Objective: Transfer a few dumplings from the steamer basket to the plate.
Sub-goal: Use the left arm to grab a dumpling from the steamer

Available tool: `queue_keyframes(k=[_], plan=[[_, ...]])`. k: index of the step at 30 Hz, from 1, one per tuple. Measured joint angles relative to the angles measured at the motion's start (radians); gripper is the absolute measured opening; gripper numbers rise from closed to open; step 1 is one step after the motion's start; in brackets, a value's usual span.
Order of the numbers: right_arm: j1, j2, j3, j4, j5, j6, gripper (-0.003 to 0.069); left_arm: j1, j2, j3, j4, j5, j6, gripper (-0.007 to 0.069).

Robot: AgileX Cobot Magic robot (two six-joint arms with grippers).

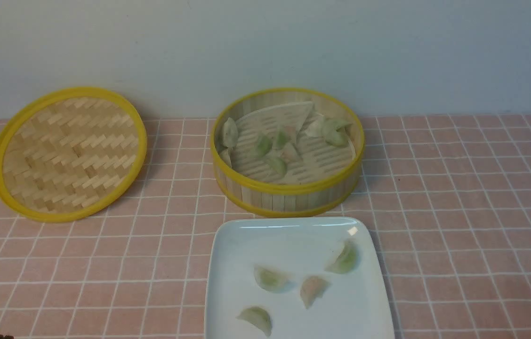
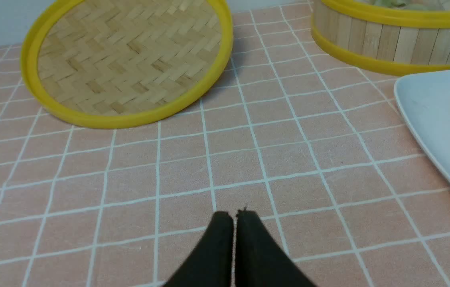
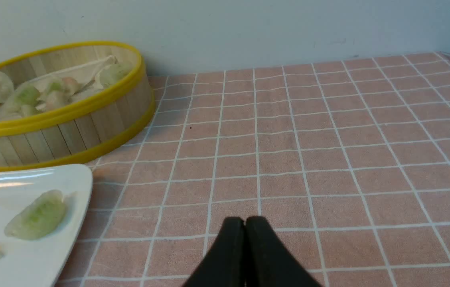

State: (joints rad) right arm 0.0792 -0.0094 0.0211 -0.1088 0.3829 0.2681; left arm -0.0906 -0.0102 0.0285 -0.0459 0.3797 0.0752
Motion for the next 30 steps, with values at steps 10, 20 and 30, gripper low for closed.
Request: queue_keyframes(k=[10,20,30], plan=[[0.000,0.000,0.000,0.000,0.000,0.000,-0.0015,0.000,0.000,0.000,0.000,0.000,0.000,-0.0006],[0.000,0.000,0.000,0.000,0.000,0.000,-0.0015,0.000,0.000,0.000,0.025,0.000,0.000,-0.0006],[0.000,0.000,0.000,0.000,0.000,0.000,-0.0015,0.000,0.000,0.002,0.003,-0.082,-0.023,-0.0006]])
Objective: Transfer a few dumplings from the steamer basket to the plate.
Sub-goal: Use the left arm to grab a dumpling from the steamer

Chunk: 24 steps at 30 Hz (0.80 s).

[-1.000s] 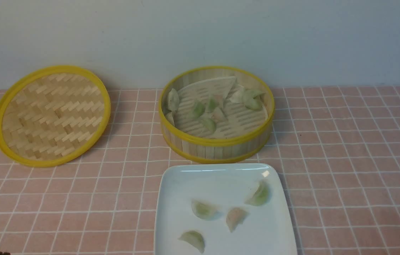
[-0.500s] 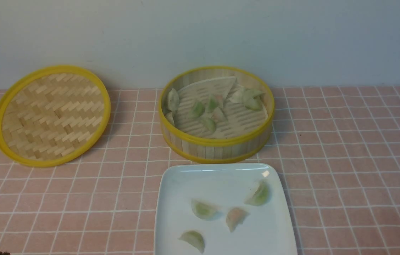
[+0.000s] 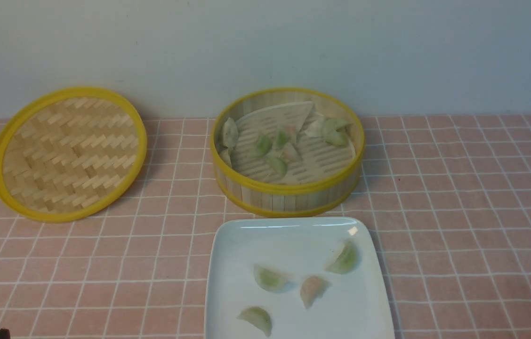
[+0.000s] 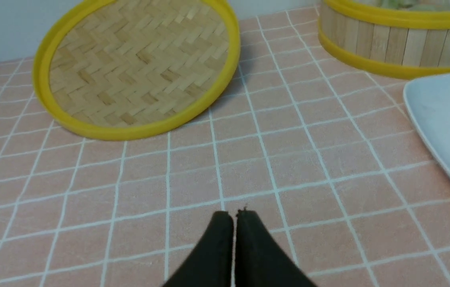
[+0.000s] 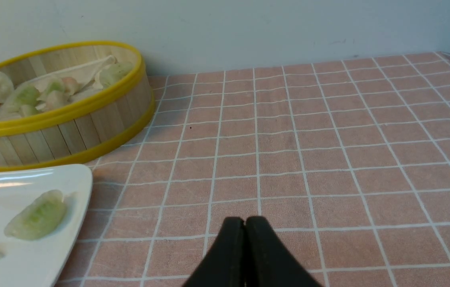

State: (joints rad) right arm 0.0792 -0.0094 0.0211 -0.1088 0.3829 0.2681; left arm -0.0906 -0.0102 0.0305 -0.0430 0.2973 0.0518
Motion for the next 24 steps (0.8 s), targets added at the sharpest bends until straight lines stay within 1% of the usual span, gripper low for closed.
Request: queue_keyframes(k=[1,5,7,8,9,10,12,14,15,16,19,20,21,22,24], plan=[[0.000,0.000,0.000,0.000,0.000,0.000,-0.0015,0.000,0.000,0.000,-0.017,-0.025,-0.013,-0.0006],[0.000,0.000,0.003,0.015,-0.018,0.008,-0.0015,0.000,0.000,0.000,-0.156,-0.221,-0.072,-0.0006],[0.000,0.000,0.009,0.068,-0.076,0.041,-0.0015,0.000,0.000,0.000,-0.211,-0.318,-0.095,-0.0006],[0.000,0.000,0.009,0.116,-0.123,0.072,-0.0015,0.000,0.000,0.000,-0.246,-0.379,-0.112,-0.0006],[0.000,0.000,0.009,0.137,-0.146,0.085,-0.0015,0.000,0.000,0.000,-0.259,-0.403,-0.120,-0.0006],[0.000,0.000,0.009,0.211,-0.242,0.130,-0.0015,0.000,0.000,0.000,-0.302,-0.504,-0.145,-0.0006],[0.000,0.000,0.009,0.293,-0.331,0.174,-0.0015,0.000,0.000,0.000,-0.329,-0.621,-0.157,-0.0006],[0.000,0.000,0.009,0.350,-0.404,0.180,-0.0015,0.000,0.002,-0.039,-0.344,-0.653,-0.163,-0.0006],[0.000,0.000,0.009,0.355,-0.416,0.174,-0.0015,0.000,0.007,-0.053,-0.345,-0.645,-0.163,-0.0006],[0.000,0.000,0.009,0.362,-0.438,0.153,-0.0015,0.000,0.026,-0.117,-0.346,-0.609,-0.166,-0.0006],[0.000,0.000,0.009,0.378,-0.464,0.127,-0.0015,0.000,0.120,-0.284,-0.347,-0.436,-0.166,-0.0006],[0.000,0.000,0.009,0.384,-0.470,0.128,-0.0015,0.000,0.201,-0.372,-0.346,-0.309,-0.161,-0.0006],[0.000,0.000,0.009,0.385,-0.471,0.128,-0.0015,0.000,0.214,-0.402,-0.346,-0.290,-0.160,-0.0006],[0.000,0.000,-0.005,0.389,-0.438,0.138,-0.0015,0.000,0.313,-0.492,-0.346,-0.151,-0.143,-0.0006],[0.001,0.003,-0.075,0.385,-0.324,0.147,-0.0015,0.000,0.469,-0.652,-0.344,0.062,-0.093,-0.0006]])
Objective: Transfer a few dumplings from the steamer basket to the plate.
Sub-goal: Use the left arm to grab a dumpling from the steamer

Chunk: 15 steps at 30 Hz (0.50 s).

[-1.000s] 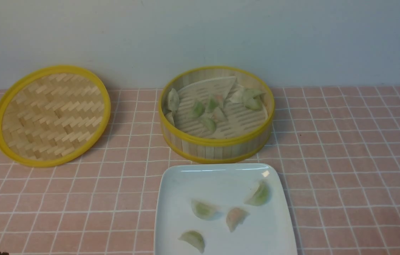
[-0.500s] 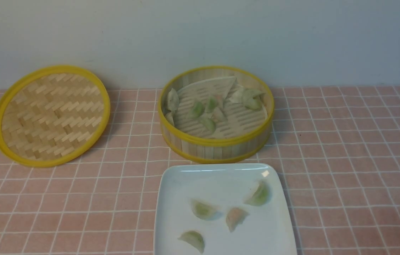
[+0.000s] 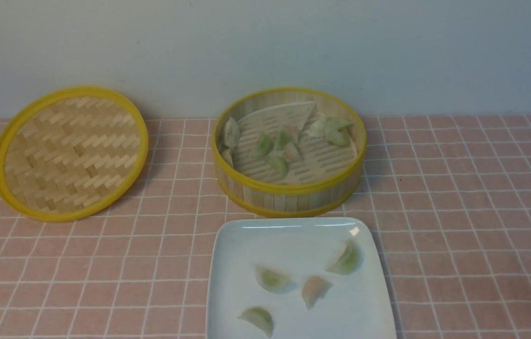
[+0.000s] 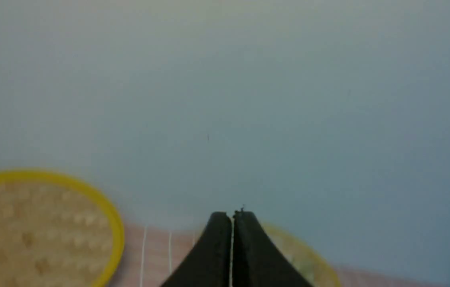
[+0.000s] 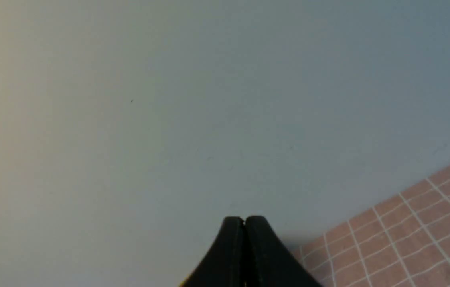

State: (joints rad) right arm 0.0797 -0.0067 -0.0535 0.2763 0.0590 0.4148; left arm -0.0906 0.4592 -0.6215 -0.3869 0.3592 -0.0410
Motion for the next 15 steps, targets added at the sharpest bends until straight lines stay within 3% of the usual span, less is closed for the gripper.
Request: queue_keyframes(k=[1,3,4,7,12,15], plan=[[0.005,0.018,-0.066,-0.016,0.068,-0.004,-0.0015,0.000,0.096,-0.065,0.001,0.127,0.031,-0.0006],[0.012,0.046,-0.130,-0.030,0.143,-0.017,-0.0015,0.000,0.176,-0.123,0.001,0.225,0.067,-0.0006],[0.028,0.125,-0.250,-0.053,0.306,-0.055,-0.0015,0.000,0.314,-0.217,0.001,0.372,0.141,-0.0006],[0.056,0.299,-0.424,-0.067,0.533,-0.148,-0.0015,0.000,0.494,-0.303,0.006,0.499,0.220,-0.0006],[0.080,0.618,-0.695,-0.070,0.906,-0.340,-0.0015,-0.007,0.760,-0.417,0.009,0.547,0.304,-0.0006],[0.080,0.762,-0.796,-0.070,0.999,-0.415,-0.0015,-0.042,0.856,-0.495,0.013,0.547,0.333,-0.0006]])
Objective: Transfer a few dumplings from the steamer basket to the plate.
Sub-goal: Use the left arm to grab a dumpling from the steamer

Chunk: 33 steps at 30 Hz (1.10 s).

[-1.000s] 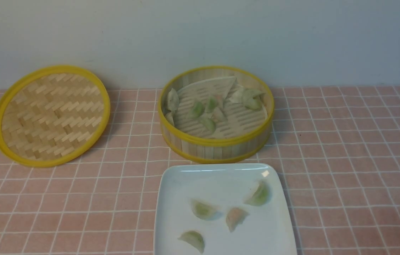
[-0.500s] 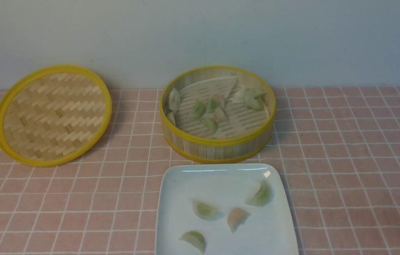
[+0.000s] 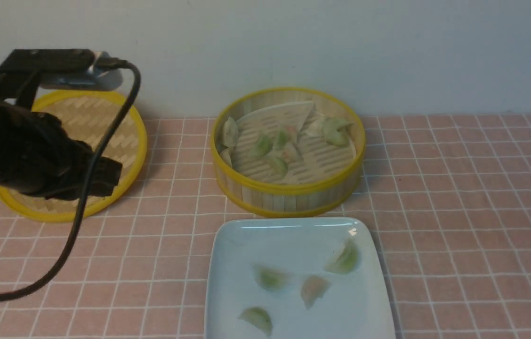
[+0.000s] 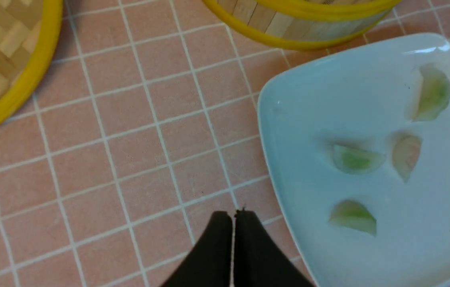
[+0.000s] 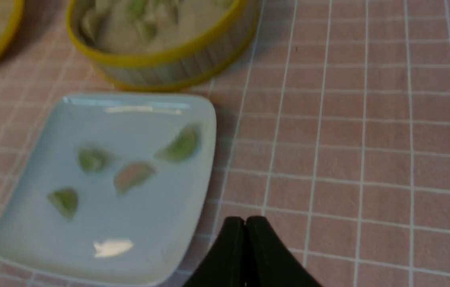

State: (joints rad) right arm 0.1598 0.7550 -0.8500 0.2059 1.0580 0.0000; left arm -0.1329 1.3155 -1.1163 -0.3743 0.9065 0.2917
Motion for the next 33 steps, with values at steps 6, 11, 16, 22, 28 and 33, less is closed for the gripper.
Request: queue_keyframes(k=[6,11,16,22,28,33], plan=[[0.001,0.190,-0.112,0.007,0.036,-0.070,-0.0015,-0.115,0.245,-0.243,0.031,0.006,0.016,-0.0006],[0.001,0.234,-0.118,0.015,0.037,-0.075,-0.0015,-0.168,0.461,-0.495,0.078,0.011,0.022,-0.0006],[0.001,0.234,-0.119,0.017,0.037,-0.075,-0.0015,-0.211,0.641,-0.676,0.118,-0.003,0.090,0.0043],[0.001,0.234,-0.119,0.036,0.037,-0.075,-0.0015,-0.230,0.819,-0.793,0.110,-0.125,0.087,0.0248],[0.001,0.234,-0.119,0.051,0.037,-0.075,-0.0015,-0.230,0.948,-0.816,0.110,-0.240,0.047,0.0386],[0.001,0.234,-0.119,0.058,0.037,-0.075,-0.0015,-0.230,1.013,-0.817,0.104,-0.299,0.041,0.0395]])
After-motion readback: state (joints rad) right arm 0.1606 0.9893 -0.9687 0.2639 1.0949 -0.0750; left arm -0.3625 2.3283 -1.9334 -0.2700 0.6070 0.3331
